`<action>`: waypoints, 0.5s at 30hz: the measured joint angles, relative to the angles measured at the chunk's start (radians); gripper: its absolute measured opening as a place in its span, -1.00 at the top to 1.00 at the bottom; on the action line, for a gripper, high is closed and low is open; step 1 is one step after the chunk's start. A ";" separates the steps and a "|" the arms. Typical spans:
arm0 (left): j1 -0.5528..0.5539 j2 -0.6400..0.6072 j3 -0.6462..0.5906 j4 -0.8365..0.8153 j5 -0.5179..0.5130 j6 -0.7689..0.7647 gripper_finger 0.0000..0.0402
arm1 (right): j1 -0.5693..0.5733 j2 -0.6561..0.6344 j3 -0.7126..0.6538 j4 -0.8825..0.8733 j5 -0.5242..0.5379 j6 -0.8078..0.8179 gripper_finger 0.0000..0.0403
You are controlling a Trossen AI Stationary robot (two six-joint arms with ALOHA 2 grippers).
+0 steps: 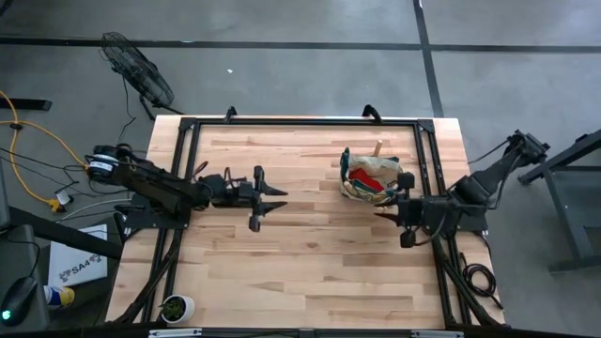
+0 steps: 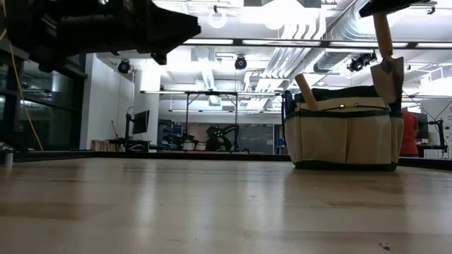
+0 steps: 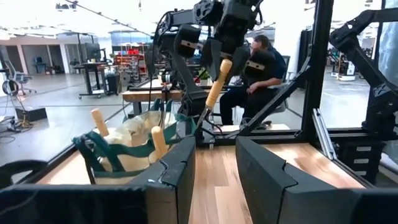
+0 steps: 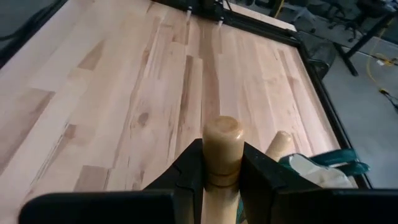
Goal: Pick & Place Garden tools in Gardening bag
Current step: Put the trowel into the gardening bag
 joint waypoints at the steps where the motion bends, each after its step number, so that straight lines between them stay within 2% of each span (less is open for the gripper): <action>1: 0.000 -0.008 -0.009 -0.001 0.000 -0.003 0.45 | -0.018 0.000 0.000 0.009 -0.023 -0.014 0.69; 15: 0.000 -0.038 -0.040 -0.004 0.008 -0.031 0.45 | -0.258 0.001 0.000 0.047 -0.289 -0.195 0.70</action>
